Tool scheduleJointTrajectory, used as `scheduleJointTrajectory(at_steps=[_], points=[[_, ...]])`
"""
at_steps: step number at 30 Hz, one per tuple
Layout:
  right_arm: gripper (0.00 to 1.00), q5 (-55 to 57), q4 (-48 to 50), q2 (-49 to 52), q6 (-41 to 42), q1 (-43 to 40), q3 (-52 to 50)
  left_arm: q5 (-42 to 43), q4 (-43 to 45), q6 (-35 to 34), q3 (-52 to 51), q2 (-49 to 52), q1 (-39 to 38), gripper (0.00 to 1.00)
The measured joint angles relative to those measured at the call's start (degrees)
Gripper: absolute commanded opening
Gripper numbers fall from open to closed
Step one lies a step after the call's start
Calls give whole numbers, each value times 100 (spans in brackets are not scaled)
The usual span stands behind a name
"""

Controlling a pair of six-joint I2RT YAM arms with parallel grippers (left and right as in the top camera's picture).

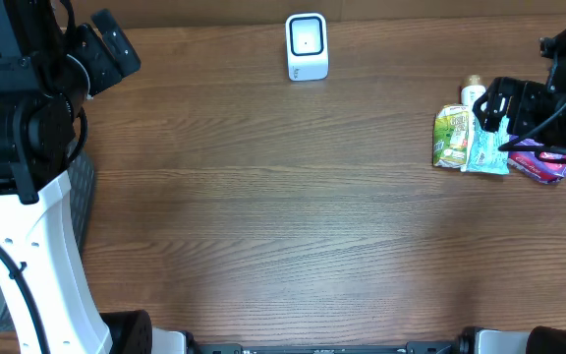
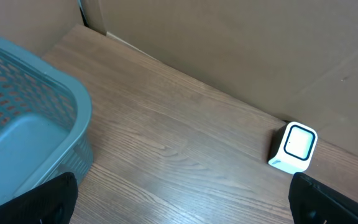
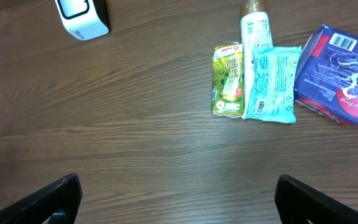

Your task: Scan the item barcode

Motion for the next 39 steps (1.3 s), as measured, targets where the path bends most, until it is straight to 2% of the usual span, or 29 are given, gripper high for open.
scheduleJointTrajectory(at_steps=[8,13,17,20,27,29,35,39], points=[[100,-166,55,-22,-76,2,0,0,0,2,0,0,0,100],[100,-7,1436,-352,-98,184,-413,0,0,2,0,0,0,100],[100,501,3189,-1252,-129,726,-1604,-2,0,2,0,0,0,100],[100,911,4756,-2271,-151,1123,-2935,-2,-2,2,0,0,0,100],[100,1244,7427,-4496,-166,1235,-6120,-2,-2,2,0,0,0,99],[100,1270,8002,-5147,-164,1235,-7110,0,-2,2,0,0,0,100],[100,1287,8830,-6837,-166,1235,-9237,-2,-7,2,0,0,0,100],[100,1283,8948,-7667,-166,1235,-10017,0,-2,2,0,0,0,99]])
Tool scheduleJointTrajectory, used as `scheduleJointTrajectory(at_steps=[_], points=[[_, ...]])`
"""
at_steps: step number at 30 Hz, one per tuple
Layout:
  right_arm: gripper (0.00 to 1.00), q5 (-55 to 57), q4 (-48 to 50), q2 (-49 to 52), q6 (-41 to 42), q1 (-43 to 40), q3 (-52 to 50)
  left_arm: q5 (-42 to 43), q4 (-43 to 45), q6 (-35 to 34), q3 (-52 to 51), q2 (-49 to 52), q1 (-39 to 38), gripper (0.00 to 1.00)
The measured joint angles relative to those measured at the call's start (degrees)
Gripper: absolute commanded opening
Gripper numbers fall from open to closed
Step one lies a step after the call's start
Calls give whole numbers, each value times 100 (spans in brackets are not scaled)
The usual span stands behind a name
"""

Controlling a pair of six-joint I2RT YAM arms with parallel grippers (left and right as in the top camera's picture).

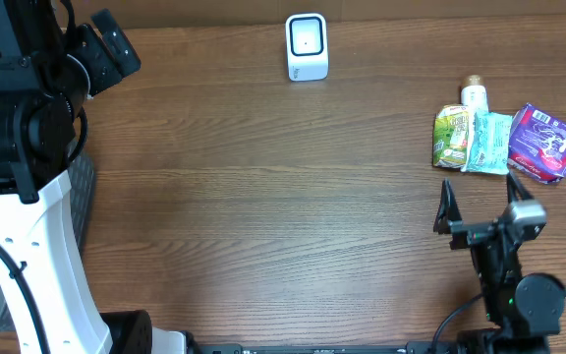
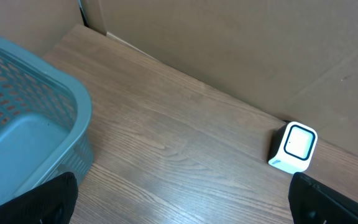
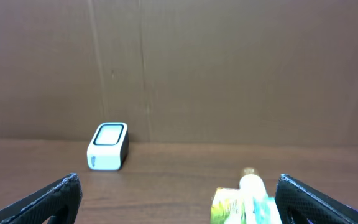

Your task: Scan the item barcode

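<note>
Four items lie at the table's right: a green pouch (image 1: 451, 136), a white bottle (image 1: 474, 93), a light blue packet (image 1: 488, 143) and a purple packet (image 1: 543, 144). The white scanner (image 1: 307, 46) stands at the back centre. My right gripper (image 1: 480, 205) is open and empty near the front edge, in front of the items and apart from them. In its wrist view the scanner (image 3: 107, 146), the bottle (image 3: 251, 183) and the green pouch (image 3: 229, 210) lie ahead. My left gripper (image 2: 182, 208) is open and empty at the far left, with the scanner (image 2: 293, 147) to its right.
A teal mesh basket (image 2: 30, 124) sits at the left edge under the left arm. A brown cardboard wall (image 3: 179, 62) closes off the back of the table. Bare wood (image 1: 263, 197) stretches between the scanner and the items.
My right gripper was high over the items at the far right, looking down on them. It now sits low near the front edge facing the back wall. The items and left arm are unchanged.
</note>
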Motion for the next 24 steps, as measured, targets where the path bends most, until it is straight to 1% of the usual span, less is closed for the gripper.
scheduleJointTrajectory(at_steps=[6,8,13,24], points=[[100,-146,-4,-748,2,0,-715,2,0,0,0,4,0,100],[100,-236,-225,-876,0,0,-835,0,0,0,0,9,0,100],[100,-442,-632,-927,4,2,-848,0,0,0,0,11,0,99],[100,-553,-649,-927,7,2,-848,0,0,0,0,13,0,99]])
